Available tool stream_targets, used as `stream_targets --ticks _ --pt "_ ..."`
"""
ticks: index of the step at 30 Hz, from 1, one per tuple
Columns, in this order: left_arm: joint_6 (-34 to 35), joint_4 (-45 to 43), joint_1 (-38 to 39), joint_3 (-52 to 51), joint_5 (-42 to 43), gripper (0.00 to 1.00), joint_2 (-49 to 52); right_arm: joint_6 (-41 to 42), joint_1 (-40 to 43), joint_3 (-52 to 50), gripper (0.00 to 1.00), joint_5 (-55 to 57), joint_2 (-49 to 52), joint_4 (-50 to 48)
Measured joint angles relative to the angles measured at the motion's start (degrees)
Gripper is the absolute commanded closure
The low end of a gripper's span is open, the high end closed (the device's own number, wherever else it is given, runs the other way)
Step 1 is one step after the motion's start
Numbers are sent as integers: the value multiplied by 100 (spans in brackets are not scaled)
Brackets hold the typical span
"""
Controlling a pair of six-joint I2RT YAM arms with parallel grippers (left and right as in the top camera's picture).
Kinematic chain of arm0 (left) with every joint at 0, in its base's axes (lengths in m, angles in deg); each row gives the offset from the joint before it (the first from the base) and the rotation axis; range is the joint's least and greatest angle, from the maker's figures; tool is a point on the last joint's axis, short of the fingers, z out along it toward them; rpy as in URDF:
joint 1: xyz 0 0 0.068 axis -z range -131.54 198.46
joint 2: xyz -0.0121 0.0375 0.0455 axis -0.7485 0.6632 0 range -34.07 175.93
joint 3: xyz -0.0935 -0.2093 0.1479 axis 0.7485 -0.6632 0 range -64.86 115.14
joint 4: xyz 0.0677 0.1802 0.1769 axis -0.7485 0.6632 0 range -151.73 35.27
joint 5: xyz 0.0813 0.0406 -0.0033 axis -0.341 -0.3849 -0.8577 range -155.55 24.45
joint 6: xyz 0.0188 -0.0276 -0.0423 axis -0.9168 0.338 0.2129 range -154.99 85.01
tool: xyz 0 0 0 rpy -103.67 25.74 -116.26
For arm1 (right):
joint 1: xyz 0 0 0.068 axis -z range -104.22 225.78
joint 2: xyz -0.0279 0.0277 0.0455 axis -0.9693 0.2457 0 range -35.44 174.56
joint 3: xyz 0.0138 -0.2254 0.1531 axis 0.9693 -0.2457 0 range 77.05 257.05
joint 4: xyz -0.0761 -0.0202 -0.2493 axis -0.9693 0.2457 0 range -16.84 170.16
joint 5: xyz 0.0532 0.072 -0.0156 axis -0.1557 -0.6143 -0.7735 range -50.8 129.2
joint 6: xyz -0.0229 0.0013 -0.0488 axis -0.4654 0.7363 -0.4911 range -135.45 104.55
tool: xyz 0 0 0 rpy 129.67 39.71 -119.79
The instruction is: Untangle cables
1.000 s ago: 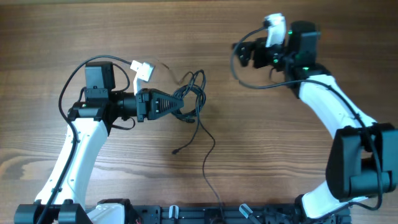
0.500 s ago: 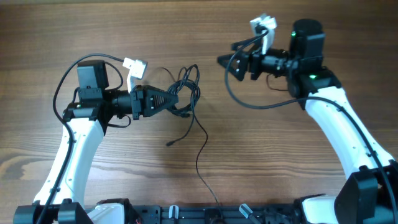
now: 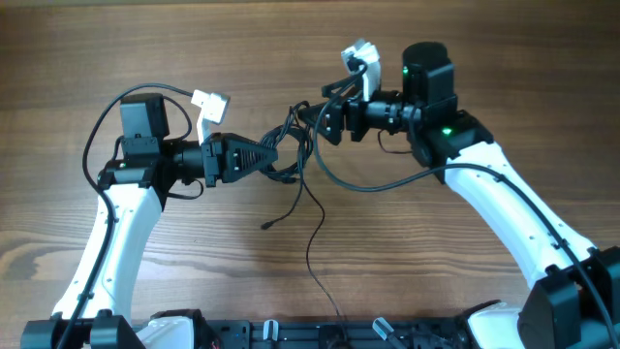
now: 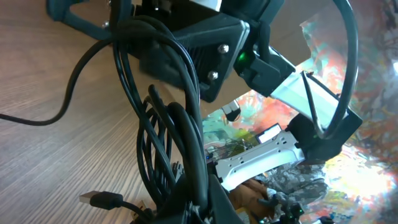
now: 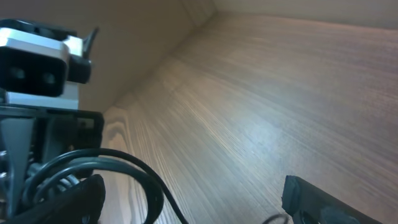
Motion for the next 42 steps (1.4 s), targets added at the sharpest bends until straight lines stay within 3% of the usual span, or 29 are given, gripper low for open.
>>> stream_targets --ticks 6,14,23,29,34,42 --pt "0 0 0 0 -4 96 0 192 -136 0 8 802 175 164" --pt "94 -293 57 -11 -262 96 0 542 -286 0 9 833 723 -267" --pt "1749 -3359 704 -57 -461 96 -2 918 -232 22 8 905 863 -1773" --pt "3195 -4896 732 -70 -645 96 -2 1023 -142 254 8 1091 863 -1788" --pt "4057 -5106 732 -72 -916 96 4 1019 44 321 8 1204 824 -1130" --pt "4404 -5082 835 -76 -1239 96 76 931 374 332 8 1091 754 -772"
